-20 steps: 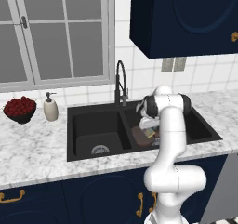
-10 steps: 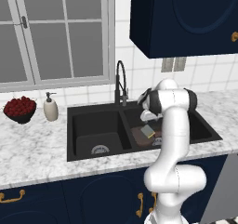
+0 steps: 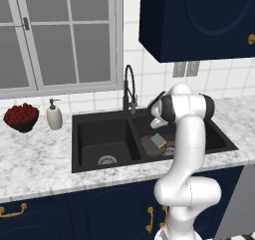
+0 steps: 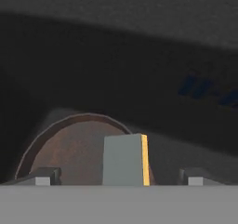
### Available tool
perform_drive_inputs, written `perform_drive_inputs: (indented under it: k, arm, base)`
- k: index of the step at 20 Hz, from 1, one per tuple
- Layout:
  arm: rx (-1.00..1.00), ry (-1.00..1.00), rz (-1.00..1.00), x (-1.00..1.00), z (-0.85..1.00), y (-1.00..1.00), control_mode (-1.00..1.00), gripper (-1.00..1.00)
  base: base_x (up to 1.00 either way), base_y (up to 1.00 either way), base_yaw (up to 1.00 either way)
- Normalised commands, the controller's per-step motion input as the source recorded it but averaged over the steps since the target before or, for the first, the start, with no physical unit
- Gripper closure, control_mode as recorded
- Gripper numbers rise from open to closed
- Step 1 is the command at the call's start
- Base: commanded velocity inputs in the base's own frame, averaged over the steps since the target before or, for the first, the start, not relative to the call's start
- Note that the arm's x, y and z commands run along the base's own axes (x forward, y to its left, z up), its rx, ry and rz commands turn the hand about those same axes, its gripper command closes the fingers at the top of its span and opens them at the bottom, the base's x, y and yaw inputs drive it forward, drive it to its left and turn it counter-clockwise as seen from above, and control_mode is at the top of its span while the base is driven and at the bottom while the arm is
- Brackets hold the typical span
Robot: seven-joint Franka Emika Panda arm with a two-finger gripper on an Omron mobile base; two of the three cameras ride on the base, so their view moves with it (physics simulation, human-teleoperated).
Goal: Pick the pan and sponge and place them into the sink. Then turn on the water.
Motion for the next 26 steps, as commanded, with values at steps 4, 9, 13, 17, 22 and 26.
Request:
perform_drive_inputs:
  k: [4, 9, 13, 17, 22, 26]
  arm:
    - [0.04, -0.2, 0.0, 0.0, 0.21, 0.0, -1.0, -1.0]
    - [0.01, -0.14, 0.0, 0.0, 0.3, 0.01, -1.0, -1.0]
    - [0.0, -0.13, -0.01, 0.0, 0.34, 0.03, -1.0, -1.0]
    - [0.02, -0.15, -0.02, -0.01, 0.45, 0.0, -1.0, -1.0]
    - [0.02, -0.15, -0.05, -0.12, 0.47, 0.0, -1.0, -1.0]
    - [0.04, -0.19, -0.06, -0.32, 0.47, 0.0, -1.0, -1.0]
  base:
    - [0.0, 0.0, 0.0]
    - [0.0, 0.0, 0.0]
    - [0.0, 0.0, 0.0]
    - [0.0, 0.0, 0.0]
    - [0.0, 0.0, 0.0]
    - [0.0, 0.0, 0.0]
